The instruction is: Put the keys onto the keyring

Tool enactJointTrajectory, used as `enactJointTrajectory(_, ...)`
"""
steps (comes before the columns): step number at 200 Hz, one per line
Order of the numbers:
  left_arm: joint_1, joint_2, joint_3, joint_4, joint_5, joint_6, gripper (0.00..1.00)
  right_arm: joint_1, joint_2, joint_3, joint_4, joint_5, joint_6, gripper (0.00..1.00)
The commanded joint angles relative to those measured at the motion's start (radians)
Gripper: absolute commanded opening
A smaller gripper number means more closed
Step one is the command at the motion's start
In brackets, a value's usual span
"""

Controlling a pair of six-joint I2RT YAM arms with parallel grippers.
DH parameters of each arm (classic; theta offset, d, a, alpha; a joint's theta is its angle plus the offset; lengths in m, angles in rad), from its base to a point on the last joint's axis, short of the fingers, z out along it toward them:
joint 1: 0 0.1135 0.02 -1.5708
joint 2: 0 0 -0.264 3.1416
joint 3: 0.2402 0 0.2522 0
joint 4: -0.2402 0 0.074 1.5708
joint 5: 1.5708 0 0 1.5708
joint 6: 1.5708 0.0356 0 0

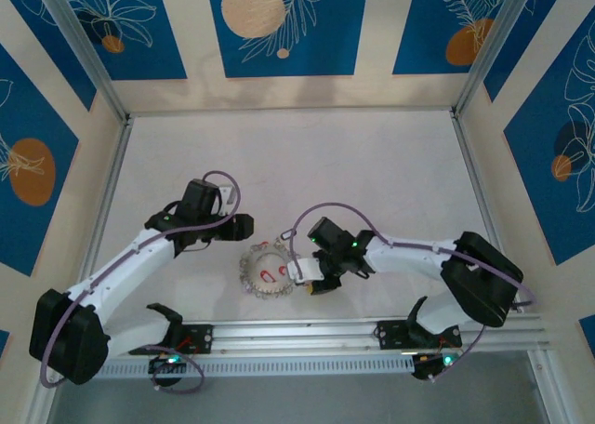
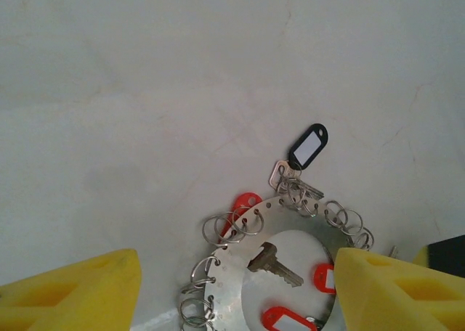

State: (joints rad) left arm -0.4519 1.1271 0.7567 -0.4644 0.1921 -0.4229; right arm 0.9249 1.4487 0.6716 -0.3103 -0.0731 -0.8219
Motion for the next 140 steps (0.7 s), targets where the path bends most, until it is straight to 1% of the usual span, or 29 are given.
enactJointTrajectory(1,0.015,-0.011,-0.025,-0.008,0.035,-0.033,0.70,0.016,0.037,0.037,0.035,0.048,-0.066,0.38)
enactJointTrajectory(19,0.016,-0.020,-0.034,-0.022,0.014,-0.036,0.71,0.017,0.061,0.039,0.085,0.054,-0.066,0.38)
enactJointTrajectory(54,0.016,-0.048,-0.087,0.007,0.008,-0.068,0.71,0.016,0.101,0.050,0.092,0.004,-0.085,0.37)
enactJointTrajectory(63,0.016,-0.052,-0.088,0.003,-0.003,-0.068,0.71,0.017,0.110,0.053,0.087,-0.013,-0.084,0.30)
enactJointTrajectory(64,0.016,-0.053,-0.087,0.001,-0.004,-0.068,0.71,0.017,0.111,0.055,0.084,-0.018,-0.083,0.28)
enactJointTrajectory(80,0.016,-0.065,-0.083,-0.015,-0.014,-0.060,0.71,0.018,0.119,0.074,0.055,-0.034,-0.075,0.18)
enactJointTrajectory(92,0.016,-0.080,-0.088,-0.019,-0.024,-0.056,0.71,0.017,0.114,0.077,0.050,-0.029,-0.075,0.14)
enactJointTrajectory(102,0.016,-0.090,-0.094,-0.018,-0.031,-0.052,0.71,0.016,0.102,0.076,0.052,-0.027,-0.075,0.14)
enactJointTrajectory(140,0.016,-0.101,-0.109,-0.016,-0.027,-0.060,0.71,0.007,0.048,0.062,0.072,-0.067,-0.059,0.07)
